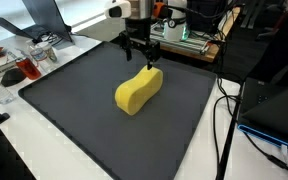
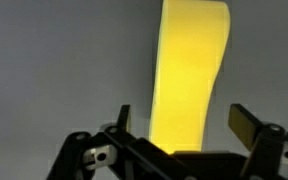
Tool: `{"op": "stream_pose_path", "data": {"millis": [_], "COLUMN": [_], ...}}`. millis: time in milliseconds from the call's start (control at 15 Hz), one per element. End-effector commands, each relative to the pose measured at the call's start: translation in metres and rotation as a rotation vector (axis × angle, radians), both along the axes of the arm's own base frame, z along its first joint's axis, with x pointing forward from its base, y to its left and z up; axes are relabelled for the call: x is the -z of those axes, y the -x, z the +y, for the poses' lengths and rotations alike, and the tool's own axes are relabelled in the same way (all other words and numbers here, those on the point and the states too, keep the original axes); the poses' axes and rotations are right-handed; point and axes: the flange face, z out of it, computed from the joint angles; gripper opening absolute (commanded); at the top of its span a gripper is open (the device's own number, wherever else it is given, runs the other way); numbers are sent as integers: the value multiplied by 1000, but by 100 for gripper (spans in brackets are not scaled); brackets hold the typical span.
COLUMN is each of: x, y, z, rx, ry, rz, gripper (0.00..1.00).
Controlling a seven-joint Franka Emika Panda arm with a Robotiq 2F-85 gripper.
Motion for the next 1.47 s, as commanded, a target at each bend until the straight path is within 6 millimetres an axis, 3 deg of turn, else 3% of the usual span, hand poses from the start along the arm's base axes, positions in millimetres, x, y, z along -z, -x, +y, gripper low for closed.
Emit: {"op": "stream_pose_path", "data": {"millis": [0, 267, 600, 1133, 1200, 1267, 1400], "x": [11, 26, 44, 94, 98, 102, 108], "y": [29, 37, 35, 25, 25, 25, 26], "z": [12, 27, 29, 28, 28, 27, 26], "rx": [40, -9, -24, -30, -35, -40, -40], "ry": [49, 39, 40, 47, 44, 44, 49], "rz": [17, 51, 67, 79, 83, 84, 93], "gripper": [100, 100, 100, 100, 75, 74, 59]}}
